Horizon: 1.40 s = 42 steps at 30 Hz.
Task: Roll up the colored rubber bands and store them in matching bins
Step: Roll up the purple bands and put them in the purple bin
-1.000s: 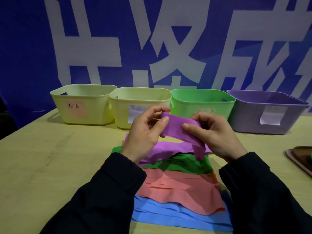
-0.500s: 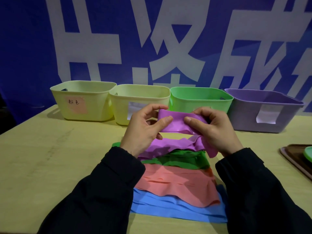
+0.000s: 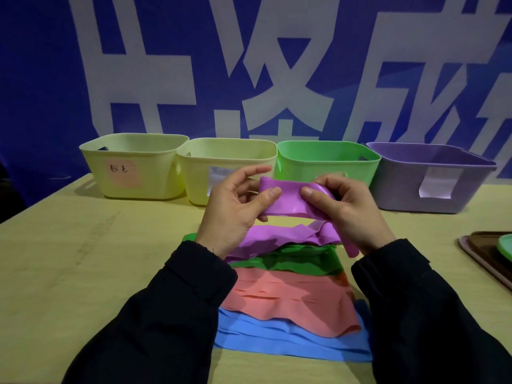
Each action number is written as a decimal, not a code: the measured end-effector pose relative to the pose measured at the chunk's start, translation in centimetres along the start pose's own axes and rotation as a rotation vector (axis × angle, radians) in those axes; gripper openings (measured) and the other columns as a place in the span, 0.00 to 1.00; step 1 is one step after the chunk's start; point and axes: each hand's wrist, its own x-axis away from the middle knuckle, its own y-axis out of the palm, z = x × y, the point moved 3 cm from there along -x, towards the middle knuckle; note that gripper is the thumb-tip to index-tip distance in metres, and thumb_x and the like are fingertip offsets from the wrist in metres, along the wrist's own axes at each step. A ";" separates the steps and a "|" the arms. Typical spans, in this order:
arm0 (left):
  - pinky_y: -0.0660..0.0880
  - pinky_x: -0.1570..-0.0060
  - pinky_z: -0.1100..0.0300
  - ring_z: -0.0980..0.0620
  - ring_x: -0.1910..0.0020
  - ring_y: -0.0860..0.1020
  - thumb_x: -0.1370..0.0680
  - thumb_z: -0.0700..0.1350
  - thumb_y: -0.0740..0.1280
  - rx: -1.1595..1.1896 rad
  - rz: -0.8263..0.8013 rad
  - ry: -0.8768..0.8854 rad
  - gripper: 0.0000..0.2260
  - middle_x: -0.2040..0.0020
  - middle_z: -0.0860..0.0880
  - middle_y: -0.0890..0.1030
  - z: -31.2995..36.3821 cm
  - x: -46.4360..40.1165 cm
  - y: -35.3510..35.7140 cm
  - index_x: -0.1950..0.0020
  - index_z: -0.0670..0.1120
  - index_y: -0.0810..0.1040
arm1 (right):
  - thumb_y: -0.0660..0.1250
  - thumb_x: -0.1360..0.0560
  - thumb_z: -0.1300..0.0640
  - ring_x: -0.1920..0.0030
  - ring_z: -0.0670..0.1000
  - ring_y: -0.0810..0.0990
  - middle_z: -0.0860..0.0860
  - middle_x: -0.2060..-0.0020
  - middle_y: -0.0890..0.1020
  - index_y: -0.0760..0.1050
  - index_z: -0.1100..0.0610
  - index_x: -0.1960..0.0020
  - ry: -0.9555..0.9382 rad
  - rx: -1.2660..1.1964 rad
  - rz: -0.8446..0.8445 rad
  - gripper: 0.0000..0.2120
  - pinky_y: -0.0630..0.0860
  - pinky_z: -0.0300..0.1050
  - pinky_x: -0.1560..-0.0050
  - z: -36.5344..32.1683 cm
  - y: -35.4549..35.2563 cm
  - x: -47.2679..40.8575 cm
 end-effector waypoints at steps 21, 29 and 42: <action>0.81 0.63 0.61 0.54 0.61 0.81 0.20 0.36 0.68 0.068 -0.026 -0.019 0.10 0.49 0.47 0.81 -0.4 0.3 1.0 0.41 0.45 0.80 | 0.74 0.25 0.57 0.68 0.43 0.75 0.44 0.70 0.78 0.80 0.56 0.60 -0.025 0.028 0.065 0.07 0.71 0.35 0.66 0.2 0.6 0.0; 0.77 0.64 0.60 0.52 0.68 0.76 0.21 0.38 0.70 0.007 -0.054 0.021 0.11 0.56 0.53 0.81 -0.4 0.2 1.2 0.39 0.45 0.79 | 0.75 0.26 0.56 0.68 0.44 0.74 0.47 0.70 0.78 0.80 0.56 0.61 -0.035 0.081 0.044 0.07 0.71 0.37 0.67 0.1 1.0 0.1; 0.75 0.61 0.63 0.60 0.58 0.76 0.16 0.41 0.63 -0.047 0.021 0.025 0.11 0.54 0.58 0.80 -0.3 0.0 0.0 0.40 0.55 0.80 | 0.73 0.29 0.47 0.69 0.45 0.74 0.49 0.69 0.78 0.79 0.60 0.60 0.026 0.124 -0.056 0.15 0.70 0.39 0.69 0.2 -0.7 -0.3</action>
